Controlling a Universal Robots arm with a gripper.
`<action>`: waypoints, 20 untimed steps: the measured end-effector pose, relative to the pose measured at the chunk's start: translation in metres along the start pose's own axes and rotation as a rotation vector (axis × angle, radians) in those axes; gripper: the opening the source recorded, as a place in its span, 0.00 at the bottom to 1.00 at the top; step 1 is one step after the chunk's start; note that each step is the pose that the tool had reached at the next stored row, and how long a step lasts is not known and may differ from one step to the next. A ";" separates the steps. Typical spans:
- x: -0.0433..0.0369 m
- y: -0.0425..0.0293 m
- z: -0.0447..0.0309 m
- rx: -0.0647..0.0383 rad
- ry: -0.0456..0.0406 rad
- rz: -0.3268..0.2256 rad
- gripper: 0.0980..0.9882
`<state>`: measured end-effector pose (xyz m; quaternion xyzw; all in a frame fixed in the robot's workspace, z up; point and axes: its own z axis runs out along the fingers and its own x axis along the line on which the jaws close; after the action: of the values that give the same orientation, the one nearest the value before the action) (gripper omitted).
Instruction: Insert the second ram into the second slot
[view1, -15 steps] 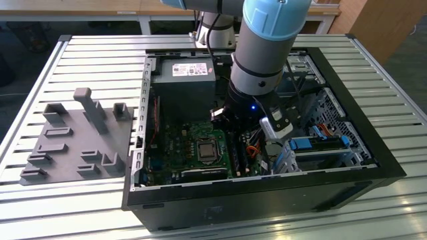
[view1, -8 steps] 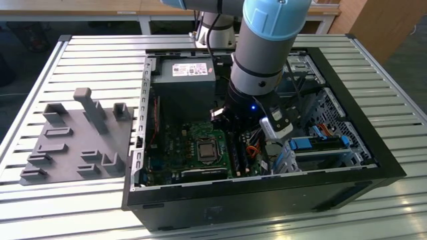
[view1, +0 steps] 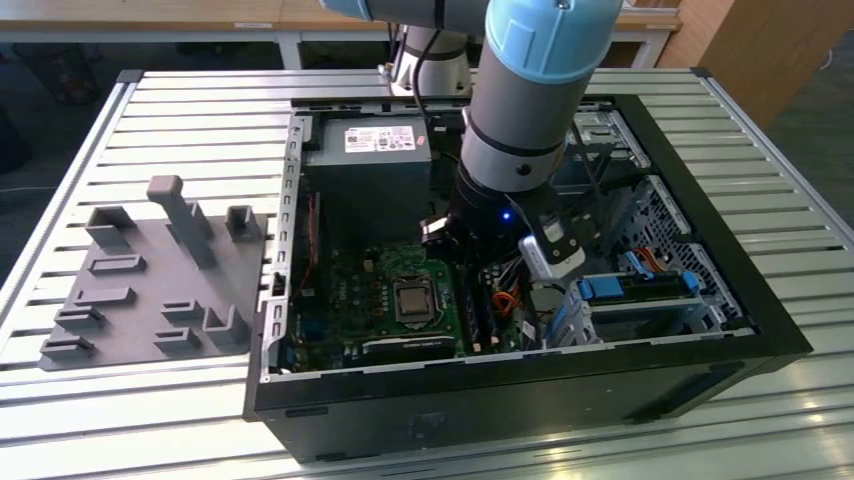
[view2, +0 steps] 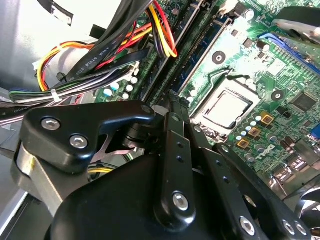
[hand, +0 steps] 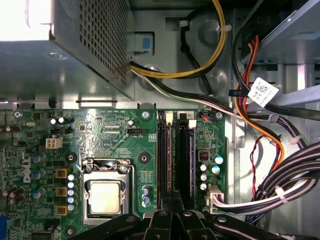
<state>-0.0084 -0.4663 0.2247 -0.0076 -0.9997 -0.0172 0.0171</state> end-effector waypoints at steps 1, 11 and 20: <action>0.0000 0.0000 0.0003 0.000 0.0000 0.000 0.01; -0.0001 -0.0001 0.0030 0.000 0.0000 0.000 0.01; -0.0002 -0.0004 0.0082 0.001 0.0003 0.000 0.01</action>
<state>-0.0085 -0.4664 0.2165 -0.0076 -0.9997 -0.0166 0.0172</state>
